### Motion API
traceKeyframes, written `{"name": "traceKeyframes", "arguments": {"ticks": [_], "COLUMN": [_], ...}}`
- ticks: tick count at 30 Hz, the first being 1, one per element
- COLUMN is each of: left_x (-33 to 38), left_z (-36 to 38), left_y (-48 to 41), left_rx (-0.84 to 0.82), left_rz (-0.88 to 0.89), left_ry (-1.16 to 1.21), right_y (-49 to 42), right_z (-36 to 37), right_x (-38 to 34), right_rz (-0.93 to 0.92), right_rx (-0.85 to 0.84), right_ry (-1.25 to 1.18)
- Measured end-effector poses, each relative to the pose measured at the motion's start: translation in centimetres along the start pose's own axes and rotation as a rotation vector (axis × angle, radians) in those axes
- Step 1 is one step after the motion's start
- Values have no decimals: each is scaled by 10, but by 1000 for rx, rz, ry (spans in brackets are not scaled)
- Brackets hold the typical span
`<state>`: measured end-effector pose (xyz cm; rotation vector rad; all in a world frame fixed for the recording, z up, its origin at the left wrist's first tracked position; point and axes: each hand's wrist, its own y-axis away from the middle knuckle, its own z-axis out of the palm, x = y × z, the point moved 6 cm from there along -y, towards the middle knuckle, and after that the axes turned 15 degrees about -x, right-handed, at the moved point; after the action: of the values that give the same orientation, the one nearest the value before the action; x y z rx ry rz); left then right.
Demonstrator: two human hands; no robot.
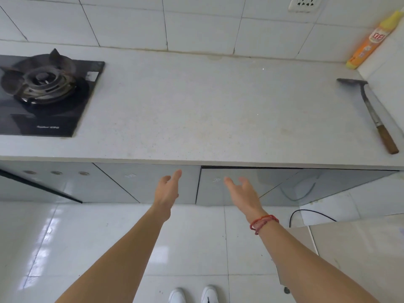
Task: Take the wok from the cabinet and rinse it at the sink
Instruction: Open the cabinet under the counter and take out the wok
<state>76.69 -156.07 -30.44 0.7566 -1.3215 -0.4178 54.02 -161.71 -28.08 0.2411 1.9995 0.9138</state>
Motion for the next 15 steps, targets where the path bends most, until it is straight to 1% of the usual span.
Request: {"name": "traceKeyframes", "arguments": {"ticks": [3,9,12,15], "left_x": [2,7,3,-1], "left_z": [7,23,26,30], "left_y": [-25,-71,-89,-102], "left_rx": [9,-29,-15,-25], "left_rz": [15,34,45,88], "left_ry": [237,501,589,591], "right_y": [-32,-91,-103,-113], "right_z": [7,27,35,38], "right_x": [1,2,0,0], "right_rz": [15,53,58,22], "right_rx": [-6,-54,-50,-36], "right_ry": [-187,-585,-752,-838]}}
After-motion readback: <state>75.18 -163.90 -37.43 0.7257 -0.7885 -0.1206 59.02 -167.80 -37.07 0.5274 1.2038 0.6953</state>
